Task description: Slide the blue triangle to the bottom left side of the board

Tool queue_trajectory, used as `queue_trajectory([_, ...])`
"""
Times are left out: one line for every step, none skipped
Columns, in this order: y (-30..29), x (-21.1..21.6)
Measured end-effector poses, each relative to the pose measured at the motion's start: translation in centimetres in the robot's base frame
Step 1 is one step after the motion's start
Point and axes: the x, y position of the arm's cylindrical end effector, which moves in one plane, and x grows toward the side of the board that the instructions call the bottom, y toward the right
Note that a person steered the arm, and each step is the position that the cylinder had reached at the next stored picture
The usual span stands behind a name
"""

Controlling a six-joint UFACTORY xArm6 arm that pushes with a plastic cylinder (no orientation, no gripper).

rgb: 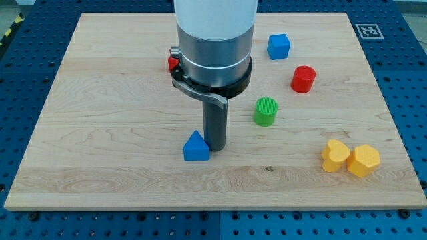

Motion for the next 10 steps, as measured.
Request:
queue_trajectory([-1.7,0.3])
queue_trajectory([-3.7,0.7])
queue_trajectory([-5.9,1.6])
queue_trajectory([-6.4,3.0])
queue_trajectory([-6.4,3.9])
queue_trajectory([-8.0,4.4])
queue_trajectory([-11.1,4.8])
queue_trajectory([-13.2,5.3])
queue_trajectory([-14.0,5.4])
queue_trajectory([-8.4,5.2])
